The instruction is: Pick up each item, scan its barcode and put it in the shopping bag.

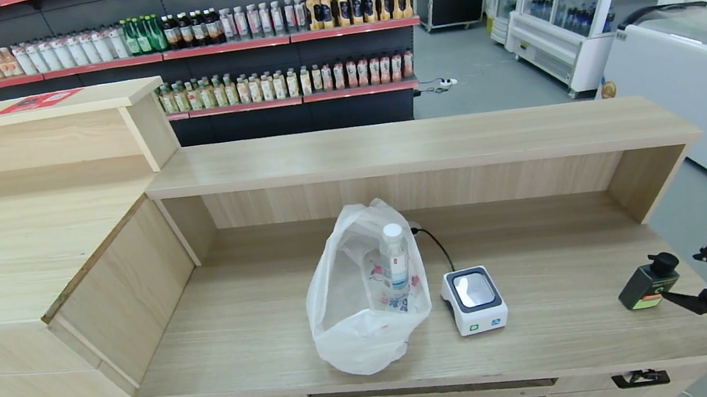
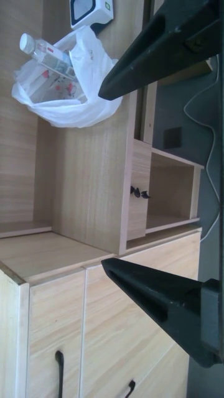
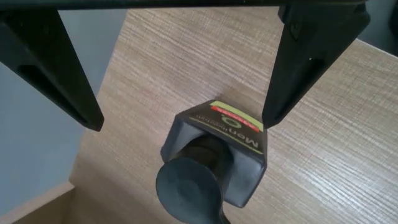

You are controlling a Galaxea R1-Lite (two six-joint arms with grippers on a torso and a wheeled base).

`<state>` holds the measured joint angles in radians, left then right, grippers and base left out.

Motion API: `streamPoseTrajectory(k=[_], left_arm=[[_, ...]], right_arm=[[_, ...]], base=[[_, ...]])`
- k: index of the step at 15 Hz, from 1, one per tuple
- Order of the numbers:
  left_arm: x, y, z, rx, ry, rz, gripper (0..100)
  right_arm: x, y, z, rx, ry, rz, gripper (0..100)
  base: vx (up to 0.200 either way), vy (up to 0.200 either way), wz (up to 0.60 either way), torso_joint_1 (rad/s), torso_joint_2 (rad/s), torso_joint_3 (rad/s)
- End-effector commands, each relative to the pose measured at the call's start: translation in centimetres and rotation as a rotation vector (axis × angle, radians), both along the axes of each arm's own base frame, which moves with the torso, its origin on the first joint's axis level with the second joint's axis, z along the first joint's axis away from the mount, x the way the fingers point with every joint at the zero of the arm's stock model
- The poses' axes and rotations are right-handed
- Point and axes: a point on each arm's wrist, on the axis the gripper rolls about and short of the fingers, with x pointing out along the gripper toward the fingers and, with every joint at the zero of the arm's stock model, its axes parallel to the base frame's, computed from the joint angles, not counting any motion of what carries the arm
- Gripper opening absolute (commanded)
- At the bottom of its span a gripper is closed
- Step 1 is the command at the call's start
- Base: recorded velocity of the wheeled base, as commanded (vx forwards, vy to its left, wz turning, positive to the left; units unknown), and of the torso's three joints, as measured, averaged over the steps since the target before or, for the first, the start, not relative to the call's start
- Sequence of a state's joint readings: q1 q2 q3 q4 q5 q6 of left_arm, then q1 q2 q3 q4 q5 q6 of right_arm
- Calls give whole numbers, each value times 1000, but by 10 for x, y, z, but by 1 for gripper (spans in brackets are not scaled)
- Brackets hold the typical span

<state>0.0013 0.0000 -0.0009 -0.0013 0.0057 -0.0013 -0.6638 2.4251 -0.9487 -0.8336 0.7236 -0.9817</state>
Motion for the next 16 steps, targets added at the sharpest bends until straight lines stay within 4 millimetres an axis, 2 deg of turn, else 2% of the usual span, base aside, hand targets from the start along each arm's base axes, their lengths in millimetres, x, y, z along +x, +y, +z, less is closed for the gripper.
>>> streamPoseTrajectory(k=[1,8,16], left_arm=[[0,0,0,0,-1,1,100],[0,0,0,0,-1,1,100],[0,0,0,0,1,1,100]], right_arm=[[12,0,-5,7,8,20,100],[35,24,-15,31,25,114,100],[43,35,-20,33,36,142,100]], base=[[0,0,0,0,0,0],[0,0,0,0,0,0],[0,0,0,0,0,0]])
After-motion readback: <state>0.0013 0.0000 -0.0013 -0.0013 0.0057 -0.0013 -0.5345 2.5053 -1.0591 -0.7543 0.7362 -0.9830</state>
